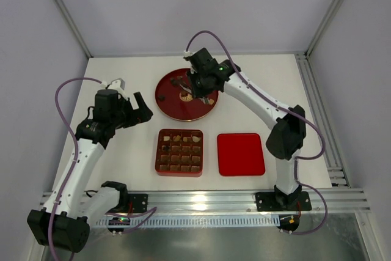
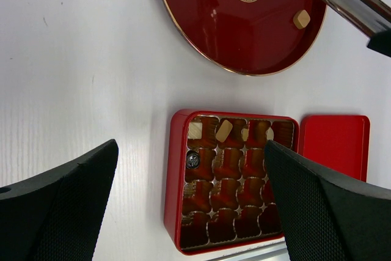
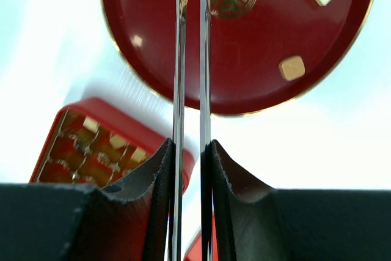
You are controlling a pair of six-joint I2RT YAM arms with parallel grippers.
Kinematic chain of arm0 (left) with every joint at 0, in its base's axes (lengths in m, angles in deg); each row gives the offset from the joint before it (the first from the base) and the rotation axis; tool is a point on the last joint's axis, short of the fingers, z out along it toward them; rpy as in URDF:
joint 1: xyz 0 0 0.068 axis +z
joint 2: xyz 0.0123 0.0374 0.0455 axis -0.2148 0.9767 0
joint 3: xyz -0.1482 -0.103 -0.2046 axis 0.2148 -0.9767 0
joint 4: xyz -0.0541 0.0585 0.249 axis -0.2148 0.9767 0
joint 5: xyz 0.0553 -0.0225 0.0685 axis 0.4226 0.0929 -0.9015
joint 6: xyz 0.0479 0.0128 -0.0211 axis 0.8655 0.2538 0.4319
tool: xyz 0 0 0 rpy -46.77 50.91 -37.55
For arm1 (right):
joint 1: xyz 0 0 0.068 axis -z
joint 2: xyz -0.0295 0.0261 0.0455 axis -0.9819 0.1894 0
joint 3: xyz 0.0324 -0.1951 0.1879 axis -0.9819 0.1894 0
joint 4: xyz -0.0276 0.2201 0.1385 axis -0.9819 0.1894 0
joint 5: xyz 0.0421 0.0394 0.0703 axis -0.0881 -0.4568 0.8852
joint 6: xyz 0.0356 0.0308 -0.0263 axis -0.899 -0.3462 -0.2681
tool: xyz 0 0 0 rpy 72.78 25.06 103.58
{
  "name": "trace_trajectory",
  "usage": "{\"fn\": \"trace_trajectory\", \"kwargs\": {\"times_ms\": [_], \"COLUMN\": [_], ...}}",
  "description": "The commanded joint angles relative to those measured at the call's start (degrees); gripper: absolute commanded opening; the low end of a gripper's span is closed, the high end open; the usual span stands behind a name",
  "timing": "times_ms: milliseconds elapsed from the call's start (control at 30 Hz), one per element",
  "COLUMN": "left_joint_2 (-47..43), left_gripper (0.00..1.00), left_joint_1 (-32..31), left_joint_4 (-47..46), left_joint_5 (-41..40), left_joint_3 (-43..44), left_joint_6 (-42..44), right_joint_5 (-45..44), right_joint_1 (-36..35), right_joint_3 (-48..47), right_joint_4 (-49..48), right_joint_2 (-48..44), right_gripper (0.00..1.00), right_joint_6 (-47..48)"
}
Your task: Pack the chocolate
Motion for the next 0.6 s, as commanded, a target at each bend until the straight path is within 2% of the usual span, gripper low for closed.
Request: {"fn": "trace_trajectory", "kwargs": {"times_ms": [0,367,567], "left_joint_2": [-0.4,-0.4,-0.5], "left_gripper": [1.00,1.00,1.00], "left_joint_1": [0.0,0.0,-0.1], "left_joint_4": [-0.8,-0.8,-0.9], "left_joint_5": [0.7,1.0,0.8], "left_joint_3": [0.0,0.0,-0.1], "left_joint_6": [0.8,0.8,0.8], "right_joint_5": [0.2,-1.4,-3.1], "right_joint_1": [-1.3,-7.5,-13.6], "right_joint_3": [5.6,21.1,28.2], "right_joint_4": [-4.3,-5.1,-3.7], "right_joint_2": [-9.5,-26.4,-34.0], "right_gripper": [0.22,0.22,0.22], "right_joint_6": [-1.6,-5.1,-8.9]}}
